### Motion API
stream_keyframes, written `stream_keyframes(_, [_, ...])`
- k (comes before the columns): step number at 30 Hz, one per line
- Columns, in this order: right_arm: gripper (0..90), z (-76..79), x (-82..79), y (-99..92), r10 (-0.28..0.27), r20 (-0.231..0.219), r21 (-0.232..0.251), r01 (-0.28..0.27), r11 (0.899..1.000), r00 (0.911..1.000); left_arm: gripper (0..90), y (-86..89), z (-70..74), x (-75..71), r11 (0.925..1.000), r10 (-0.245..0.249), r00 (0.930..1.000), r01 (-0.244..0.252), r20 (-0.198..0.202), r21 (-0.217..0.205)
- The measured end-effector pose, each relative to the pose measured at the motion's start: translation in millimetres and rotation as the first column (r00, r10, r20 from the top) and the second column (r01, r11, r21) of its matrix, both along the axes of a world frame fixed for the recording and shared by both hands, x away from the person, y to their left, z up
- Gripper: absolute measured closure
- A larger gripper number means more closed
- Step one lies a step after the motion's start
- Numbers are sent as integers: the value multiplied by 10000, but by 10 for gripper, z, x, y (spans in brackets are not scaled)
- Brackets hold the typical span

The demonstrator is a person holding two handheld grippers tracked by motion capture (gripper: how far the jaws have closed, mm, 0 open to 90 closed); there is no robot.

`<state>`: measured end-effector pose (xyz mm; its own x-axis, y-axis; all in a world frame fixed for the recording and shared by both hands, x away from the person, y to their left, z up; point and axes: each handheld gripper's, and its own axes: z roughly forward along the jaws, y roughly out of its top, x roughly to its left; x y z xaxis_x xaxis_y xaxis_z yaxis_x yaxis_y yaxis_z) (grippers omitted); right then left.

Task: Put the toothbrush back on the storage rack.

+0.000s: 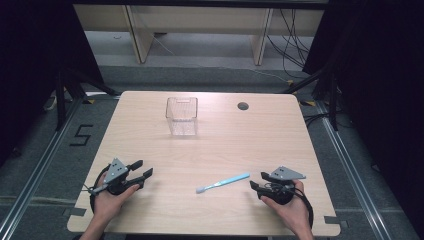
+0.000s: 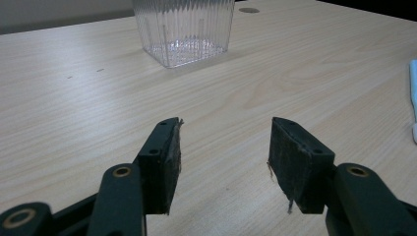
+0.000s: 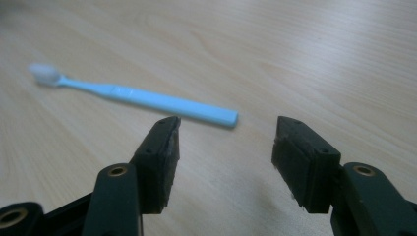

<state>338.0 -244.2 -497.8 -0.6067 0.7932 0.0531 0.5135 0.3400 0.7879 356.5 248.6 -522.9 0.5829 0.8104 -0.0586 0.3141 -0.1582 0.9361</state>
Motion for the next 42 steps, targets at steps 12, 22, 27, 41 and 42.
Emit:
stream_keyframes(12, [393, 171, 128, 46, 1657, -574, -2226, -1744, 9592, 9845, 441, 10, 4, -13, 10000, -78, 10000, 78, 8, -1])
stream_keyframes(22, [420, 332, 309, 121, 3030, -2055, -3774, -3610, 8528, 9306, 440, 3, -1, -1, 9999, -144, 9999, 144, -37, -26])
stream_keyframes(27, [444, 390, 393, 198, 3533, -2843, -4435, -4490, 7757, 8913, 439, 1, 1, 1, 9999, -156, 9999, 156, -53, 43])
stream_keyframes(41, [486, 381, 750, 542, 4809, -4009, -5410, -6251, 5627, 7798, 438, 3, 3, -1, 9999, -160, 9998, 160, -87, 40])
stream_keyframes(42, [492, 373, 820, 589, 5313, -4062, -5435, -6639, 5136, 7435, 438, 2, 1, 1, 9998, -183, 9998, 183, -52, 30])
